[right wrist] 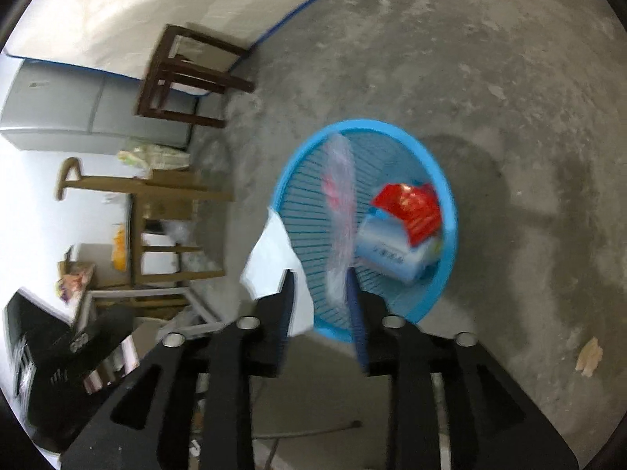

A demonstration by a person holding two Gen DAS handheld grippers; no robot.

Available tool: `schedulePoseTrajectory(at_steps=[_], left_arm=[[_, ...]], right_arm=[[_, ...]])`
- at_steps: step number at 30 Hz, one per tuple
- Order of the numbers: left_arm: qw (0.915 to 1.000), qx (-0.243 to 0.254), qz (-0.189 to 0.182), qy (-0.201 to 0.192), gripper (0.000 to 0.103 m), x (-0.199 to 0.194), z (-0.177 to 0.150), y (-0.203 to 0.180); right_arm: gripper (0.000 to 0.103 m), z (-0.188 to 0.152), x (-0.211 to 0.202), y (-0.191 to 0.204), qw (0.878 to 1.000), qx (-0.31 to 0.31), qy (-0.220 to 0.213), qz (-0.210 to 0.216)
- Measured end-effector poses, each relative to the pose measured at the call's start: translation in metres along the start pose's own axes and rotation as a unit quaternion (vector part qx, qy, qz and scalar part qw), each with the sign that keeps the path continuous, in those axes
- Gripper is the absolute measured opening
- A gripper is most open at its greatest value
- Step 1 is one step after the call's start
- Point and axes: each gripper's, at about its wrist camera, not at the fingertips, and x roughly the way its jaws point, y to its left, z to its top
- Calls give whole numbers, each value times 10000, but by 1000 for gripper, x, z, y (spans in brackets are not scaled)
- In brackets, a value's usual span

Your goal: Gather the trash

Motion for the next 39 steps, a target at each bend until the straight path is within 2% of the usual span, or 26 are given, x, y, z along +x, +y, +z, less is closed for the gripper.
schedulePoseTrajectory(at_steps=[3,5,7,11,14,18,21,24,28,32,33,36,38,39], left_arm=[[9999,29,-58,-113,73,-17,-6,4],[9996,41,-157,-240,73,-38,-11,6],[9990,75,-189,-402,73,-59,-14,7],[9962,242,-253,-803,73,-123,-23,8],[9919,423,-118,-1194,75,-181,-36,15],[9848,346,-13,-1702,78,-256,-65,39],[9790,247,170,-2016,80,-300,-93,60],[9719,81,463,-2306,82,-340,-134,91],[9643,-290,670,-2546,83,-374,-190,134],[9517,-645,879,-2869,83,-411,-242,170],[9469,-727,960,-2980,84,-422,-255,179],[9288,-949,1286,-3345,87,-452,-292,201],[9148,-1115,1623,-3527,87,-468,-314,215],[9096,-1194,1759,-3571,87,-474,-323,223]], right_arm=[[43,2,6,-13,9998,81,94,-183],[52,1,-2,-19,9997,99,31,-199],[56,0,-11,-21,9997,75,-80,-208],[56,-5,-30,-18,9997,-113,-185,-138],[57,-15,-39,-7,9982,-537,-223,-134],[57,-39,-44,8,9931,-1153,-77,-177],[57,-67,-42,28,9816,-1892,75,-238],[57,-106,-27,54,9549,-2922,291,-439],[57,-160,22,86,9050,-4085,809,-866],[58,-187,92,113,8694,-4581,1228,-1385],[58,-193,115,120,8555,-4750,1325,-1582],[61,-214,168,125,8005,-5343,1358,-2350],[61,-230,208,122,7422,-5839,1399,-2977],[61,-237,226,118,7074,-6102,1388,-3285]])
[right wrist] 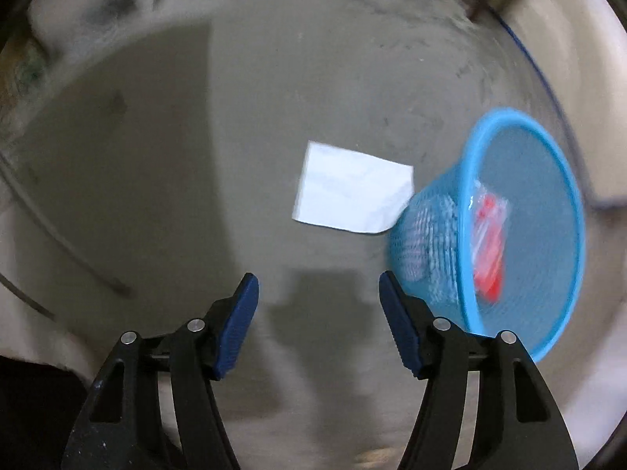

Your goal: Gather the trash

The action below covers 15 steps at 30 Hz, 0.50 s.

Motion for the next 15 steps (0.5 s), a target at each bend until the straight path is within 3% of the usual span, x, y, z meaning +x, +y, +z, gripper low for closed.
schedulePoseTrajectory(at_steps=[1,3,5,10,15], left_arm=[[9999,-40,126,-30,87,-4,-2,8],[9992,-187,360,-33,88,-8,-3,27],[9982,-345,491,-20,87,-11,-6,45],[9957,-549,743,74,88,0,-4,71],[9939,-572,890,315,88,18,-4,94]], right_arm=[[61,6,20,17,9963,-552,176,-632],[63,8,50,34,9803,-1286,352,-1455],[64,5,78,40,9606,-1809,564,-2035],[64,-15,146,36,9038,-2764,1159,-3055],[66,-17,176,28,8552,-3480,1194,-3649]])
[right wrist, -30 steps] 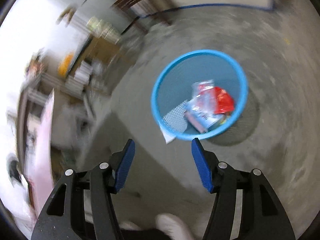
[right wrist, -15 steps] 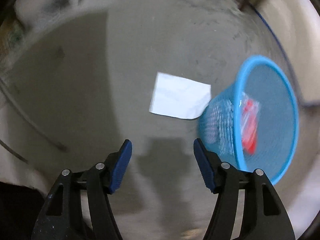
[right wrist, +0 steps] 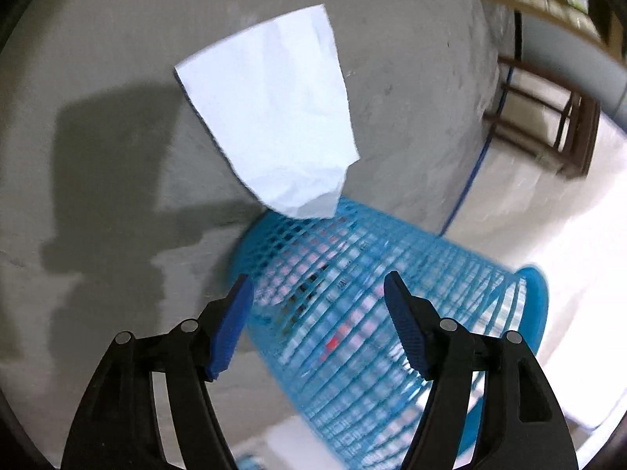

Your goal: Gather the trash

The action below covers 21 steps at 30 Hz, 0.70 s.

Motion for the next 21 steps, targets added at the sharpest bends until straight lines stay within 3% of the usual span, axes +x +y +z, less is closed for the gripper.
schedulePoseTrajectory(at_steps=[3,15,21], left_arm=[[9999,-50,62,110,88,13,3,7],[9983,-451,231,304,88,33,3,27],[9975,-495,328,382,87,39,-1,32]], right_arm=[[67,7,10,7,9990,-377,19,-247],[64,31,36,13,9951,-936,247,-192],[50,37,41,16,9935,-1080,281,-240]])
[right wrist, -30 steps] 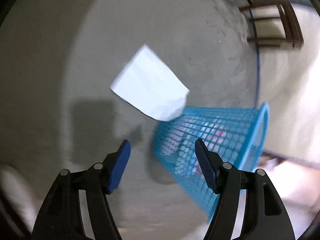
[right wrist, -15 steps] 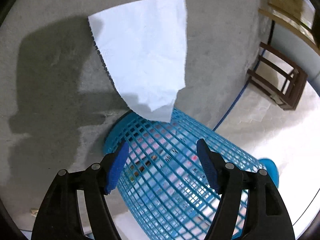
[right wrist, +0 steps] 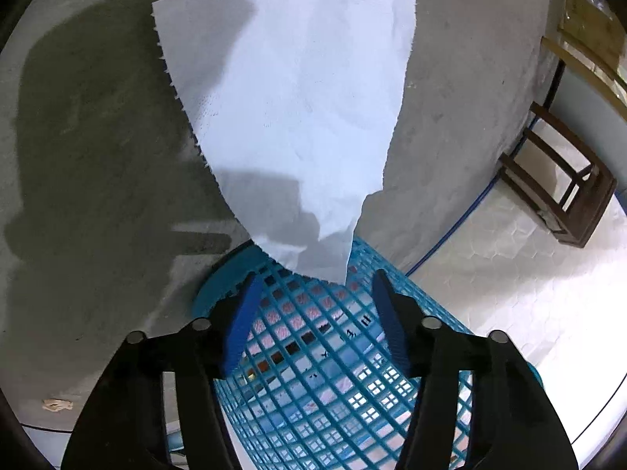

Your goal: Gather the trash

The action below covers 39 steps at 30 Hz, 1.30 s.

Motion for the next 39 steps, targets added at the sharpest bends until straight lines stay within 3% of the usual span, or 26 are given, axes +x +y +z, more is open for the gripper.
schedulePoseTrajectory(at_steps=[9,11,13,23,26,28,30,32,39], left_arm=[[9999,-35,124,74,88,11,0,7],[9999,-52,119,96,88,13,0,8],[9999,-59,111,96,88,14,0,9],[9998,-181,-63,-37,88,8,-4,14],[9996,-228,-123,-70,88,7,-8,15],[9995,-292,-135,-38,87,9,-10,17],[9993,-347,-133,-4,88,9,-12,18],[9992,-376,-95,27,87,10,-12,21],[9989,-452,44,133,87,17,-8,23]], right_arm=[[25,11,13,-2,10000,-38,36,74],[8,14,16,-6,10000,-18,17,93],[1,14,14,-6,10000,6,-23,0],[0,-11,-19,-58,9906,1169,-702,114],[0,-15,-25,-61,9907,1064,-845,73],[0,-12,-21,-51,9941,811,-695,177],[13,-11,-23,-33,9964,606,-581,149],[50,-8,-17,-21,9980,412,-469,65],[55,5,-7,11,9993,-256,-242,-129]])
